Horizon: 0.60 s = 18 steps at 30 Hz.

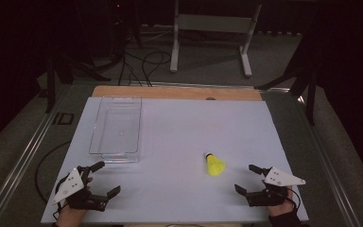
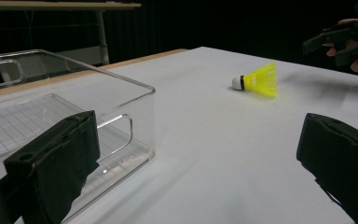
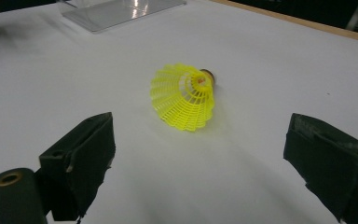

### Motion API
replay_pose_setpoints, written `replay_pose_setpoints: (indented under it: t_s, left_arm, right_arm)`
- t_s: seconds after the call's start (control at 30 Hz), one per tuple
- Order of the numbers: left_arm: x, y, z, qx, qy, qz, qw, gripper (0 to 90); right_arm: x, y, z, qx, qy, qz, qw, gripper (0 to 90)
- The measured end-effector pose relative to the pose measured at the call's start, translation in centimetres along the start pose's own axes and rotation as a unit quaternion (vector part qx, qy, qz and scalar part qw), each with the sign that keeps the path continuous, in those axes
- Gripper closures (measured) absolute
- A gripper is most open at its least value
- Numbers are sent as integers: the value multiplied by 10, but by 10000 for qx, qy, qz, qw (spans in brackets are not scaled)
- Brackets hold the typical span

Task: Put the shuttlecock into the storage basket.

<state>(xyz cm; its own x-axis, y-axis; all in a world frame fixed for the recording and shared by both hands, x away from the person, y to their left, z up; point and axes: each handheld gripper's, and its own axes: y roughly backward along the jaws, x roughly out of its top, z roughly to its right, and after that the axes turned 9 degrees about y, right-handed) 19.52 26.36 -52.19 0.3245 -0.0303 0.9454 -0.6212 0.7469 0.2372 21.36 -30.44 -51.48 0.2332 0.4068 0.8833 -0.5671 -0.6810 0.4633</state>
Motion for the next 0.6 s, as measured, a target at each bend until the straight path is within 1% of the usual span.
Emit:
replay_pose_setpoints:
  t_s: [0.07,0.13,0.17,0.2,0.3,0.37,0.4,0.5,0.57,0.6]
  left_arm:
    - [0,0,0,5,9,9,10000,0]
    - [0,0,0,3,3,3,10000,0]
    - [0,0,0,3,3,3,10000,0]
    - [0,0,0,-11,8,-7,10000,0]
    - [0,0,0,-13,11,-13,10000,0]
    - [0,0,0,-14,34,2,10000,0]
    - [0,0,0,-12,34,8,10000,0]
    - [0,0,-1,-11,40,3,10000,0]
    - [0,0,-1,-13,35,0,10000,0]
    - [0,1,-1,-11,37,7,10000,0]
  right_arm:
    - [0,0,0,-22,-15,-18,10000,81]
    - [0,-1,-2,-57,29,-100,9999,78]
    - [0,-1,-2,-57,29,-100,9999,78]
    - [1,-1,-3,-81,90,-94,9999,77]
    - [2,-1,-3,-88,106,-90,9999,78]
    - [2,1,-3,-74,81,-62,9999,79]
    - [1,2,-1,-73,-16,11,10000,79]
    - [2,4,1,-87,-59,41,9999,79]
    - [3,6,1,-57,-101,49,9999,79]
    - [5,7,1,-89,-106,-3,9999,79]
